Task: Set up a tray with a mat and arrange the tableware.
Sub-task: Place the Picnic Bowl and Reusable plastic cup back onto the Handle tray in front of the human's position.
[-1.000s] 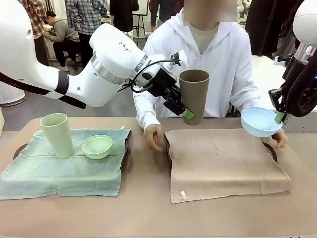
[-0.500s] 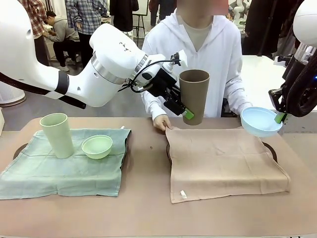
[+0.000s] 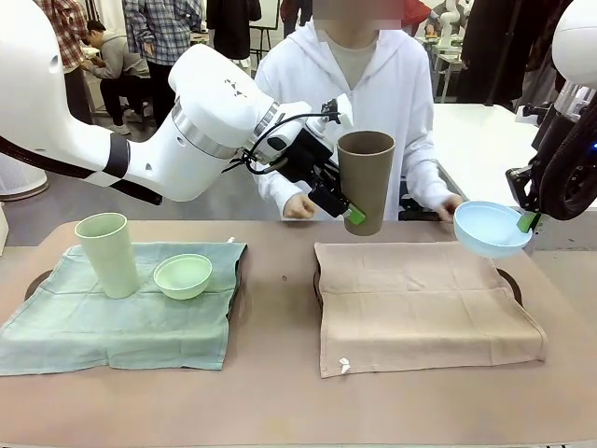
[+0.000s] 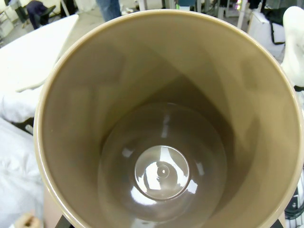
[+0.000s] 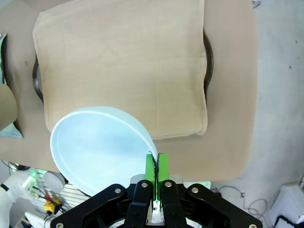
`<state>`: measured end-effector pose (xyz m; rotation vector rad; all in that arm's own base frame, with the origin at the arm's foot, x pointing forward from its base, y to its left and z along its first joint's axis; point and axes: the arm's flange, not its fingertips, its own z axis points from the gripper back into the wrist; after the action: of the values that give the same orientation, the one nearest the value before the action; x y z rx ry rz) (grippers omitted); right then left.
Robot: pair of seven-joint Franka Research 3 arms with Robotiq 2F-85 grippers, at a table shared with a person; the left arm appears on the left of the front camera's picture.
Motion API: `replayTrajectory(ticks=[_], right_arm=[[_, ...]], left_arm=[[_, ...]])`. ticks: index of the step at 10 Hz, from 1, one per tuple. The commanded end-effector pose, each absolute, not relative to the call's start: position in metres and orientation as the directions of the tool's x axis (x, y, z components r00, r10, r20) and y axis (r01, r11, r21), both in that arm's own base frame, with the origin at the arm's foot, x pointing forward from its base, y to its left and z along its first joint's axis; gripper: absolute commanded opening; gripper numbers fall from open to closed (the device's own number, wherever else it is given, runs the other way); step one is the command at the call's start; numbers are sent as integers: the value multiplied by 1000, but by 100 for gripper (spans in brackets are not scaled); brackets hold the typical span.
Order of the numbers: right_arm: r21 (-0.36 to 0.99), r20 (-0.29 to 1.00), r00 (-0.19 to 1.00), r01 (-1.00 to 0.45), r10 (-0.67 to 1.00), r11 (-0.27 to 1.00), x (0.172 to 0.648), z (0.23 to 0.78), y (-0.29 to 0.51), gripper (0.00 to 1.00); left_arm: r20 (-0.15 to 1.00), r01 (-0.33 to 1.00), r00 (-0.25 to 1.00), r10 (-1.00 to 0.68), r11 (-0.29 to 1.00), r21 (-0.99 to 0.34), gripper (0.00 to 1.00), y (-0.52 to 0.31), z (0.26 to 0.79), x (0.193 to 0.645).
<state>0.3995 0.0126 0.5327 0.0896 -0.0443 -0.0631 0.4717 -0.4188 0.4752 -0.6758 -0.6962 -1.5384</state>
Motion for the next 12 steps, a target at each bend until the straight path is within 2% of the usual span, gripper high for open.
replayTrajectory(ticks=[1, 5, 6, 8, 12], right_arm=[[91, 42, 997, 61, -65, 994, 399, 533, 13, 0], [91, 42, 997, 61, -65, 994, 399, 533, 13, 0], [91, 41, 997, 61, -65, 994, 400, 533, 13, 3], [82, -12, 999, 54, -53, 995, 436, 475, 10, 3], [80, -18, 1000, 27, -25, 996, 458, 421, 14, 3]], left_arm=[[759, 997, -78, -646, -71, 42, 0, -419, 478, 473], [759, 997, -78, -646, -71, 42, 0, -419, 478, 473], [763, 997, -74, -643, -63, 43, 79, -419, 475, 472], [787, 996, -46, -615, -88, -11, 79, -429, 419, 497], [811, 996, -45, -583, -92, -10, 79, -443, 367, 513]])
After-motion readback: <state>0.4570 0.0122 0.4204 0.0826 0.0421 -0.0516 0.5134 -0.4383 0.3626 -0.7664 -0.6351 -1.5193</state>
